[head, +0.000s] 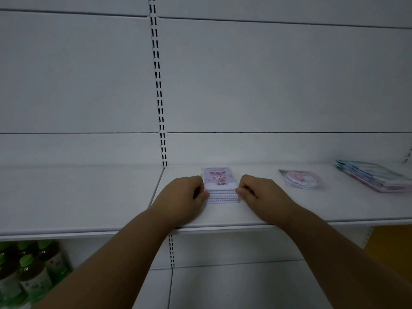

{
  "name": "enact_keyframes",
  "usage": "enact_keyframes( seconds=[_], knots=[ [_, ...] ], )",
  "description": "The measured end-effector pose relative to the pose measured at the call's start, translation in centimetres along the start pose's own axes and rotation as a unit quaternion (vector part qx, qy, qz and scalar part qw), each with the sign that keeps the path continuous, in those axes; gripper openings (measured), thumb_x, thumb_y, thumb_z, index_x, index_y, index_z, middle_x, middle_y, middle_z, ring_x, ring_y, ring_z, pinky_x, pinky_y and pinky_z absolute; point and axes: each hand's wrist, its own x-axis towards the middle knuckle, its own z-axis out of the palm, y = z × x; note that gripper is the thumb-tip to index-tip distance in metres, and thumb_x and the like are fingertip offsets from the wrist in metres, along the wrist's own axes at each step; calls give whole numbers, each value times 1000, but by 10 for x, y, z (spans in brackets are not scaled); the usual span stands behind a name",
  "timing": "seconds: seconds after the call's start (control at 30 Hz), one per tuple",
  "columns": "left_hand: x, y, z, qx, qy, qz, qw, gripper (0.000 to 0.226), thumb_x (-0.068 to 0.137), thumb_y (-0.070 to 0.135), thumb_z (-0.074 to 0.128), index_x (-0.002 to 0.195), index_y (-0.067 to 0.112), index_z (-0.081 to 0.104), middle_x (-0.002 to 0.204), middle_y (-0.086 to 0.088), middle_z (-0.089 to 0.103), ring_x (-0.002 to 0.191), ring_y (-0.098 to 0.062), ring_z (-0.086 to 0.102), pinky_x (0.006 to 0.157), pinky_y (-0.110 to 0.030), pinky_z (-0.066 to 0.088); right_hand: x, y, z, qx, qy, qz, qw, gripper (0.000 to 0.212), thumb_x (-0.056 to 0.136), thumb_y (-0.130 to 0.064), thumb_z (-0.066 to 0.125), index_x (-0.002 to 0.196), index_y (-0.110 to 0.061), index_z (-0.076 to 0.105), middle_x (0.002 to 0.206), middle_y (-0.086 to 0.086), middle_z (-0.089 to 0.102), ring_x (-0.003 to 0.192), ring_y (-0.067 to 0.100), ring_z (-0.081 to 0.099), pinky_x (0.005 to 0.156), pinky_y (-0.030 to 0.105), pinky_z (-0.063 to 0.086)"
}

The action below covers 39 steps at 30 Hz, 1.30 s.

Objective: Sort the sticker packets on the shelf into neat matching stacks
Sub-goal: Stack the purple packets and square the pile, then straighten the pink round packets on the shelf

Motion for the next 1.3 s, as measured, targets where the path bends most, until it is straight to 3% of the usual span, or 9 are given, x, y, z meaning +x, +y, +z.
enact_keyframes(
  seconds=[0.57, 0.7, 0.87, 1.0, 1.1, 1.2, 1.3],
  knots=[
    [-2, -4, -4, -30, -2, 8, 1000, 22, 92, 35, 57, 78, 18, 54, 66, 11, 50, 67, -12, 47, 53, -19, 29, -4, -10, 0, -32, 12, 23, 999, 27, 98, -35, 46, 87, -13, 56, 81, 4, 63, 76, 21, 56, 67, 34, 42],
    [-2, 3, -12, -4, 65, -3, 998, 26, 91, 41, 55, 75, 21, 51, 69, 7, 54, 65, -13, 50, 57, -27, 37, -10, -6, -7, -6, 55, 51, 997, 27, 98, -38, 42, 86, -17, 52, 74, 0, 59, 69, 18, 54, 63, 34, 42],
    [7, 61, -14, 10, 117, 93, 989, 19, 94, 39, 52, 84, 22, 53, 77, 9, 54, 70, -12, 52, 64, -28, 44, -19, 34, -54, -21, 111, 88, 990, 20, 95, -29, 49, 85, -15, 58, 75, 1, 61, 70, 17, 54, 66, 34, 44],
    [32, 124, 20, -8, 64, 130, 989, 18, 94, 37, 52, 92, 20, 57, 86, 6, 59, 77, -13, 54, 69, -27, 44, -30, 94, -96, -39, 126, 141, 981, 12, 90, -22, 56, 82, -15, 63, 78, 0, 64, 75, 18, 58, 63, 29, 41],
    [58, 156, 58, -21, -3, 79, 997, 23, 92, 38, 55, 104, 18, 59, 100, 0, 63, 91, -18, 57, 77, -28, 43, -34, 138, -104, -49, 95, 181, 978, 11, 88, -29, 62, 88, -18, 65, 88, 2, 65, 84, 22, 60, 69, 28, 41],
    [85, 177, 91, -10, -46, 15, 999, 34, 92, 38, 56, 118, 16, 55, 115, -5, 62, 105, -23, 58, 86, -30, 43, -34, 163, -100, -64, 52, 188, 979, 33, 90, -41, 59, 115, -20, 61, 110, 6, 63, 99, 23, 59, 84, 30, 43],
    [103, 192, 112, 27, -61, -35, 997, 35, 91, 34, 57, 119, 13, 57, 119, -9, 63, 108, -26, 59, 84, -28, 42, -34, 179, -95, -68, 33, 179, 981, 40, 91, -45, 55, 120, -18, 61, 114, 6, 66, 103, 24, 60, 88, 31, 45]
  ],
)
